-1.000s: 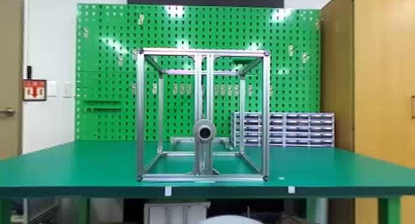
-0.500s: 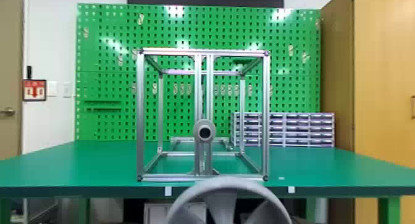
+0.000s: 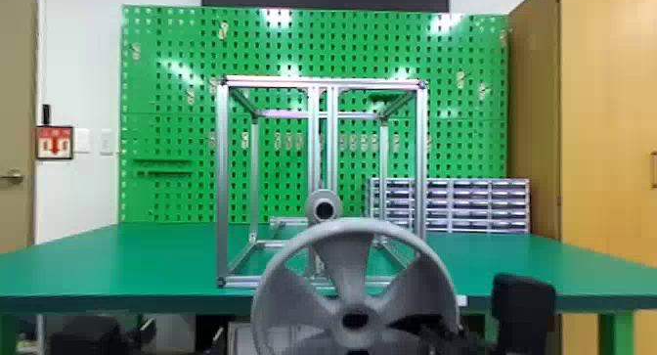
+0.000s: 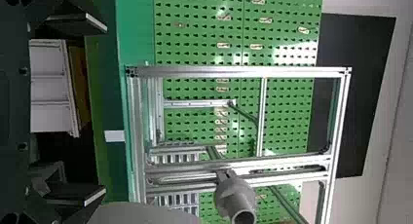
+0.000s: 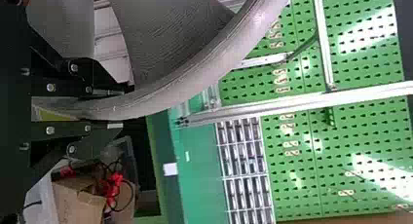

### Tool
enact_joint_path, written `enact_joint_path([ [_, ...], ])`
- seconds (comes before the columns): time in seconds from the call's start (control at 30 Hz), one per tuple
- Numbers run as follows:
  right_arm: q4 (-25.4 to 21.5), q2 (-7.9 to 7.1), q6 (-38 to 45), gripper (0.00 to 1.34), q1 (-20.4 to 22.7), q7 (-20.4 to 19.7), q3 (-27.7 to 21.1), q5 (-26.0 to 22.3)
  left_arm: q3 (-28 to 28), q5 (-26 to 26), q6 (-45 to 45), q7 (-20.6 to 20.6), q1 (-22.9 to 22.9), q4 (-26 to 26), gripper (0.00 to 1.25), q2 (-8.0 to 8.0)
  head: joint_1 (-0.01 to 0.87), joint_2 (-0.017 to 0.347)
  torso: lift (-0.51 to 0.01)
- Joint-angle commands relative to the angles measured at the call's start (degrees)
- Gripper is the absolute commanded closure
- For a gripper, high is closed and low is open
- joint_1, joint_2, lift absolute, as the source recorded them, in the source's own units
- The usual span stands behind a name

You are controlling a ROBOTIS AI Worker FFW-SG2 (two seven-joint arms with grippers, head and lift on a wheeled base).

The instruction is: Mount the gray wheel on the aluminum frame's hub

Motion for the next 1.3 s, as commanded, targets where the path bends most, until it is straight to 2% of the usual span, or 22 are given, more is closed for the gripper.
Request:
enact_joint_path([
  [0.0,-0.13,-0.09,2.31,1.12,-3.22,-0.52,0.16,-1.26,-0.27,0.92,1.41,0.21,-0.8,-2.01,0.13,0.47,-0.005,0.006,-0.499],
  [0.13,-0.13,-0.09,3.28,1.12,-5.42,-0.87,0.42,-2.4,-0.8,0.48,3.08,1.62,-0.71,-4.65,0.13,0.99,-0.005,0.006,-0.499],
  [0.63,0.57,0.84,8.47,1.12,-14.38,-8.86,-1.34,-13.91,-2.2,0.3,4.05,3.38,0.61,-5.7,0.13,1.7,-0.005,0.006,-0.499],
  [0.87,5.06,0.84,8.91,1.12,-17.72,-10.97,-1.78,-19.54,-4.05,1.09,5.02,4.26,-1.33,-5.52,0.13,2.58,-0.005,0.006,-0.499],
  [1.1,9.89,0.84,9.87,1.12,-20.36,-11.15,-2.92,-24.72,-5.45,1.18,5.37,4.43,-3.96,-5.17,0.13,3.1,-0.005,0.006,-0.499],
  [1.27,12.7,0.84,10.75,1.12,-22.47,-11.15,-2.83,-25.87,-6.6,1.8,5.81,4.78,-5.55,-5.0,0.13,3.19,-0.005,0.006,-0.499],
])
